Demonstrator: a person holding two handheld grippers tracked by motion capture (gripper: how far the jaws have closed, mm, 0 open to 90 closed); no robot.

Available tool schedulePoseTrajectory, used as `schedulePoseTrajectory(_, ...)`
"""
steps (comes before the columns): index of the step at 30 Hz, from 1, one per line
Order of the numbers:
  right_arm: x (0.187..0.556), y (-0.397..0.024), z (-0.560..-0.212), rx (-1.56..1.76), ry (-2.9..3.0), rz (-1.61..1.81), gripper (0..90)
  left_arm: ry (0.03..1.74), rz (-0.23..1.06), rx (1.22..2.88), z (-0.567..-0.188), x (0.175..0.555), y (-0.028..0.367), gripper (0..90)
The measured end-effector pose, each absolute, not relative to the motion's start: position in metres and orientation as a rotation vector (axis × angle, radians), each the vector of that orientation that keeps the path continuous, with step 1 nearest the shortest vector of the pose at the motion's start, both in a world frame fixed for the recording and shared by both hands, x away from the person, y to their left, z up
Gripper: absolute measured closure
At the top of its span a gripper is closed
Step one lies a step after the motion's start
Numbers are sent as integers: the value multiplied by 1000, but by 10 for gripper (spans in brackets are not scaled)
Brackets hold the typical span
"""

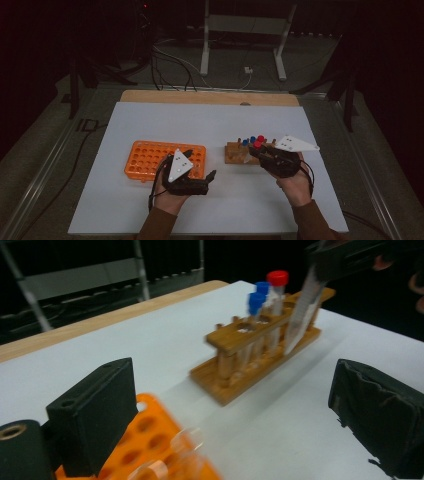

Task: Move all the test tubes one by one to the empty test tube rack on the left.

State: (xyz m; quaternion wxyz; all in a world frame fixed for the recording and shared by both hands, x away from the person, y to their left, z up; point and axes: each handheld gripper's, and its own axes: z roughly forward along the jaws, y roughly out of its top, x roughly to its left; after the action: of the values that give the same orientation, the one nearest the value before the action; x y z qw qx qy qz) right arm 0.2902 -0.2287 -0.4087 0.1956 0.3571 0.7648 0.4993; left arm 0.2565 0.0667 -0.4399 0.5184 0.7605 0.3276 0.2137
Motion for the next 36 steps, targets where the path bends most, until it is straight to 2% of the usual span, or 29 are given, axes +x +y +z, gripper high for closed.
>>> schedulePoseTrajectory(14,282,-203,-413,955,2227,1452,740,719,448,1873,-447,266,15,169)
schedulePoseTrajectory(17,281,-199,-414,946,2245,1455,740,717,470,1888,-447,266,8,233)
schedulePoseTrajectory(26,279,-194,-416,937,2272,1467,740,665,472,1919,-448,266,2,603)
schedulePoseTrajectory(32,279,-193,-417,935,2283,1464,740,648,445,1926,-448,267,2,721)
schedulePoseTrajectory(36,279,-192,-418,937,2289,1461,738,639,440,1931,-449,268,3,748)
